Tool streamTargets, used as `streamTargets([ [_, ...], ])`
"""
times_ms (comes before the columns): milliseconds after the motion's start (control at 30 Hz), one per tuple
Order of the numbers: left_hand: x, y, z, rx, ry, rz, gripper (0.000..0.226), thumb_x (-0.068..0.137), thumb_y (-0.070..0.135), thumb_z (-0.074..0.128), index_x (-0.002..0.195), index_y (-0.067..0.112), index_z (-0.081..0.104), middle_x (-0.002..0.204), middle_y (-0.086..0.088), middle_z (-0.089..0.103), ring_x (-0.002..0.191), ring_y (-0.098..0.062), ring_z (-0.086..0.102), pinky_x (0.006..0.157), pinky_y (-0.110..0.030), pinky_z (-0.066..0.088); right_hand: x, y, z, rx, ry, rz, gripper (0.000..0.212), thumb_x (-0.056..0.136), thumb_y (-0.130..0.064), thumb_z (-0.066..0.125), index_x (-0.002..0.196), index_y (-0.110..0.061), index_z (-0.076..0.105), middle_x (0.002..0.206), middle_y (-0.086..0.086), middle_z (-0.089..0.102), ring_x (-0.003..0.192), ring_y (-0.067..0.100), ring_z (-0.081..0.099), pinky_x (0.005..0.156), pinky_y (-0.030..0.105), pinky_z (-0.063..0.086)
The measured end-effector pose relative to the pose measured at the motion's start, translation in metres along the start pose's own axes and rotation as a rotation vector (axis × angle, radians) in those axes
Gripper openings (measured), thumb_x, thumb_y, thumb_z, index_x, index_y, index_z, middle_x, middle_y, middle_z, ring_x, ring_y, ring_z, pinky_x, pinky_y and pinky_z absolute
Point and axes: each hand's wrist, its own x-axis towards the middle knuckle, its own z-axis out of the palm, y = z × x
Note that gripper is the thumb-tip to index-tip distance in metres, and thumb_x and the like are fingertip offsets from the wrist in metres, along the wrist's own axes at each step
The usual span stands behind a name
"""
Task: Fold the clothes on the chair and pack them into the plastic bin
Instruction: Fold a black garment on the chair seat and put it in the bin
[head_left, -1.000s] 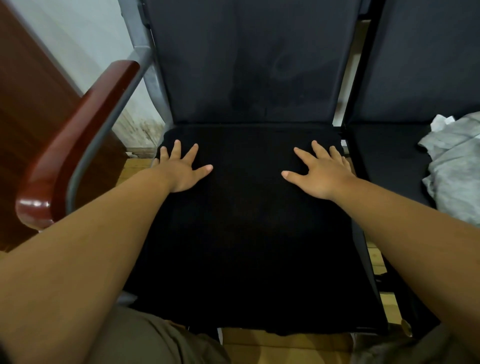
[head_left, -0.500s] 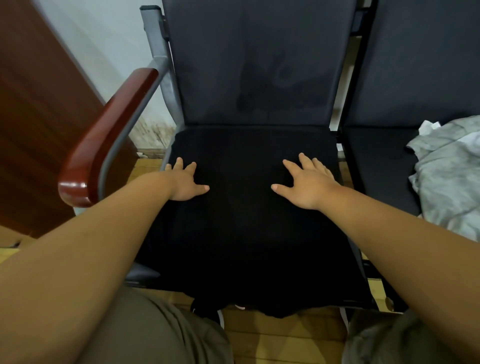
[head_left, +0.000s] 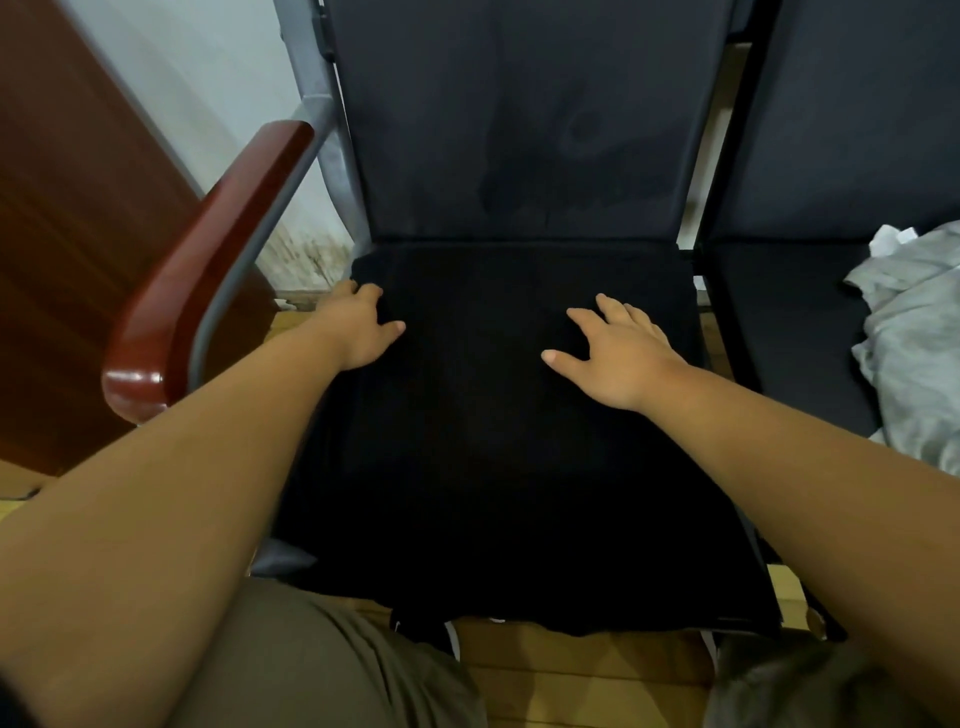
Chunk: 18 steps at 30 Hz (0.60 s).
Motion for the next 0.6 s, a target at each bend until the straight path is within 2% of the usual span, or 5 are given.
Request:
streamTargets([
  [100, 0.016, -0.004, 0.001, 0.009, 0.034, 0.066, 0.081, 0.105, 0.055, 0.055, 0.167, 0.013, 0.024, 0.175, -0.013, 0.013, 0.16, -0.035, 0.018, 0.13, -0.047, 0.021, 0.008, 0.001, 0.001, -0.003, 0.023, -0.001, 0.09, 0.096, -0.081, 0.042, 0.168, -0.033, 0.018, 0.177, 0.005, 0.006, 0.162, 0.035, 0.006, 0.13, 0.055, 0.017],
  [233, 0.029, 0.007, 0.001, 0.015, 0.107, 0.123, 0.08, 0.106, 0.052, 0.055, 0.168, 0.013, 0.022, 0.177, -0.009, 0.008, 0.161, -0.031, 0.014, 0.131, -0.044, 0.018, 0.013, 0.003, 0.006, -0.07, 0.088, -0.013, 0.088, 0.096, -0.081, 0.04, 0.167, -0.031, 0.021, 0.176, 0.006, 0.011, 0.161, 0.034, 0.011, 0.129, 0.054, 0.02],
  [400, 0.039, 0.013, 0.004, -0.039, 0.048, 0.025, 0.09, 0.102, 0.071, 0.041, 0.168, 0.014, 0.019, 0.176, -0.011, 0.007, 0.162, -0.03, 0.01, 0.13, -0.046, 0.015, 0.012, 0.003, 0.014, -0.11, 0.145, -0.028, 0.087, 0.097, -0.081, 0.032, 0.167, -0.032, 0.019, 0.176, 0.006, 0.011, 0.161, 0.034, 0.012, 0.129, 0.052, 0.02],
  [600, 0.049, -0.009, 0.013, -0.216, 0.03, 0.069, 0.091, 0.094, 0.076, 0.054, 0.167, 0.032, 0.023, 0.177, 0.003, 0.003, 0.163, -0.028, 0.008, 0.131, -0.05, 0.016, 0.015, 0.003, 0.02, -0.148, 0.175, -0.032, 0.086, 0.097, -0.082, 0.026, 0.167, -0.032, 0.019, 0.175, 0.007, 0.013, 0.16, 0.035, 0.015, 0.128, 0.054, 0.023],
])
